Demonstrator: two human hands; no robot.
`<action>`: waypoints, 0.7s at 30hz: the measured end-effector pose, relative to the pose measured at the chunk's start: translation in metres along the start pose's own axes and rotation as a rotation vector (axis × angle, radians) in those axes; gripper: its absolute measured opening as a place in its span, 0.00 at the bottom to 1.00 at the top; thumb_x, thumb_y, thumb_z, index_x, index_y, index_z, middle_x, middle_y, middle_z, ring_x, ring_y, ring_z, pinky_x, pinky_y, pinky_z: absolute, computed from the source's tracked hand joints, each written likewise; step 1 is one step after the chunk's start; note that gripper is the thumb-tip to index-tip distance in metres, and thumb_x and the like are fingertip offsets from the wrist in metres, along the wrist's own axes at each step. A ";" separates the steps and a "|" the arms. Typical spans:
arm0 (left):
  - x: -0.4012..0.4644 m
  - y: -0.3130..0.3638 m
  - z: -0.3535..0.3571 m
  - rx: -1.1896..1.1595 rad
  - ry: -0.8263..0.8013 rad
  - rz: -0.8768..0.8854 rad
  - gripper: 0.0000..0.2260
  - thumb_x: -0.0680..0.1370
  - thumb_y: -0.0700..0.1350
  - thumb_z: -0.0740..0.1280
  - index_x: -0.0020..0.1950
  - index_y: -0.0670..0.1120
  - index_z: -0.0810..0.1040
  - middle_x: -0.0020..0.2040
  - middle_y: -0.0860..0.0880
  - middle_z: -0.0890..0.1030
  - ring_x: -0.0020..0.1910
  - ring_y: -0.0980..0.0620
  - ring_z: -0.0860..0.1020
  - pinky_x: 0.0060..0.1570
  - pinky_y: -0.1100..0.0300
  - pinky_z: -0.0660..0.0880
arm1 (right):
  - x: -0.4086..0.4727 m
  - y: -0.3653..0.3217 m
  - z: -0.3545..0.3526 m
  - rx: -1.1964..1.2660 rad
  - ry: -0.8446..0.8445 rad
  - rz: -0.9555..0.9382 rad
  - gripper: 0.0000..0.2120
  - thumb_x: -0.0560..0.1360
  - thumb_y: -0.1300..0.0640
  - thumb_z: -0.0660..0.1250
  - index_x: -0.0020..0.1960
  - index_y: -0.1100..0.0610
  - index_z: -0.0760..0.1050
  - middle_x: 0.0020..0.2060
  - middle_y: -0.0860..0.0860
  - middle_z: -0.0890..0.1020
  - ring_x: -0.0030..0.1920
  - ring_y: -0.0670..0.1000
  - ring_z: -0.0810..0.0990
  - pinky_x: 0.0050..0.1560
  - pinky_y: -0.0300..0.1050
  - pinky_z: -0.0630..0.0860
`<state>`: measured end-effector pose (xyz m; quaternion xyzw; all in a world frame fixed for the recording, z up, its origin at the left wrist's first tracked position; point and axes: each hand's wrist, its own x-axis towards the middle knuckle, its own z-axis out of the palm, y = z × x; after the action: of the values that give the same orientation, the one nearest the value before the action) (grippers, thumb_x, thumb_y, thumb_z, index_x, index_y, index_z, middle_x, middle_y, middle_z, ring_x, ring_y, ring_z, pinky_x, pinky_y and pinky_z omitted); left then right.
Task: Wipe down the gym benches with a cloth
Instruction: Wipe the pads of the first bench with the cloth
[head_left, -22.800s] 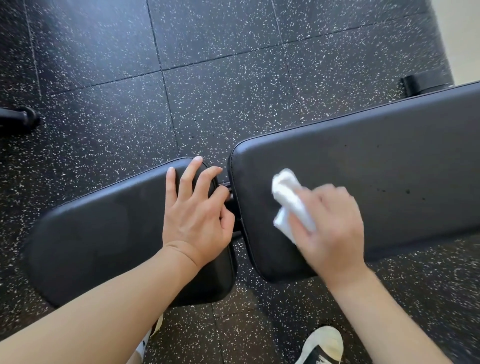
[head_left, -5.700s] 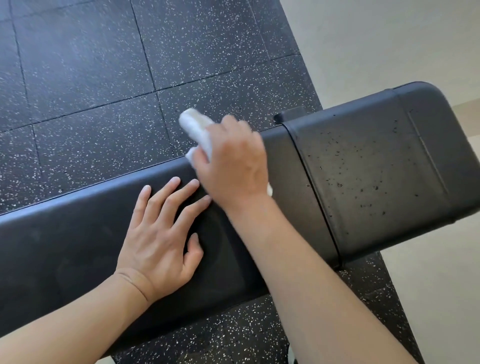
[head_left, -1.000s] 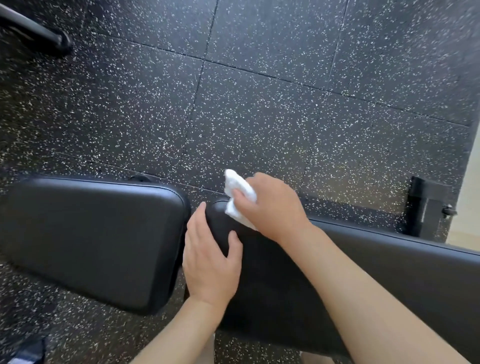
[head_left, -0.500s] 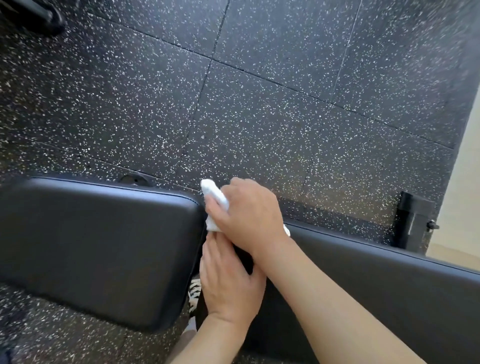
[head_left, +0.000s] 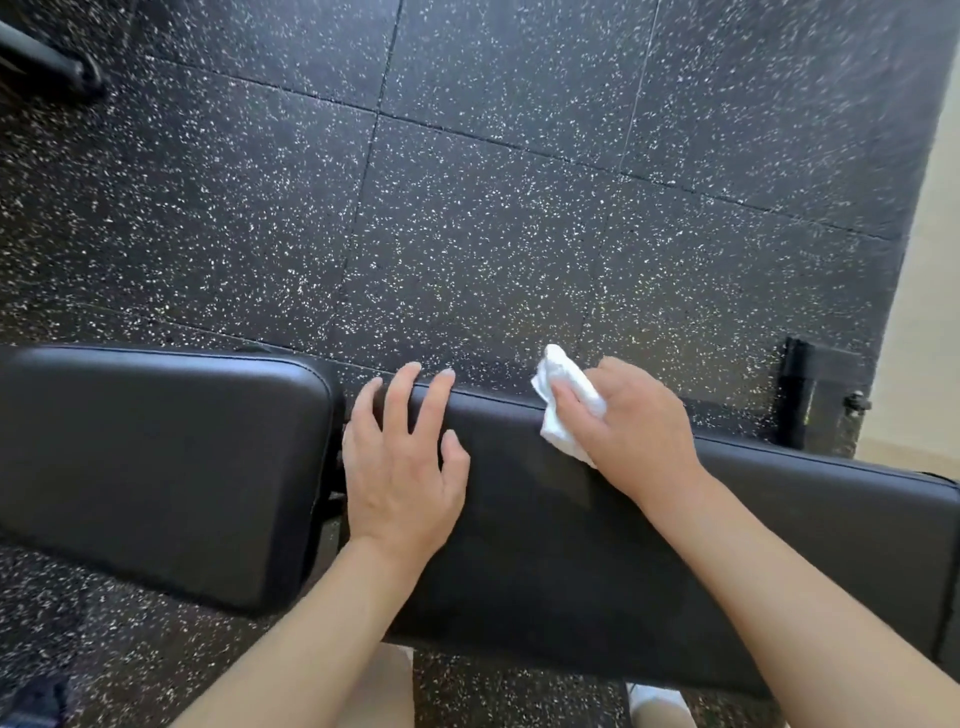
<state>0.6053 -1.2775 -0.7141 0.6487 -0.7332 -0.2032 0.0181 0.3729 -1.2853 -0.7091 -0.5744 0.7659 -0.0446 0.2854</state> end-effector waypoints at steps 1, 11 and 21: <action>0.001 0.000 0.001 0.015 0.009 0.014 0.26 0.79 0.50 0.58 0.78 0.51 0.72 0.77 0.45 0.70 0.71 0.34 0.69 0.64 0.37 0.73 | -0.005 0.017 -0.007 0.006 0.003 0.032 0.27 0.82 0.35 0.59 0.34 0.54 0.72 0.33 0.50 0.71 0.37 0.51 0.72 0.36 0.48 0.66; 0.022 0.037 0.025 0.182 0.066 0.244 0.14 0.81 0.46 0.59 0.61 0.49 0.81 0.59 0.53 0.83 0.63 0.46 0.78 0.76 0.36 0.59 | 0.014 -0.010 0.002 -0.038 -0.056 0.002 0.25 0.83 0.40 0.57 0.32 0.53 0.67 0.34 0.49 0.72 0.39 0.57 0.75 0.36 0.49 0.69; 0.017 0.122 0.047 0.170 -0.046 0.311 0.17 0.83 0.49 0.55 0.60 0.50 0.82 0.55 0.53 0.84 0.56 0.46 0.81 0.68 0.41 0.67 | -0.030 0.130 -0.046 -0.091 0.071 0.133 0.26 0.83 0.39 0.59 0.32 0.54 0.70 0.32 0.49 0.70 0.38 0.54 0.73 0.36 0.49 0.70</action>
<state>0.4735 -1.2712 -0.7217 0.5217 -0.8396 -0.1500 -0.0222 0.2442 -1.2264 -0.7109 -0.5326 0.8133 -0.0112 0.2341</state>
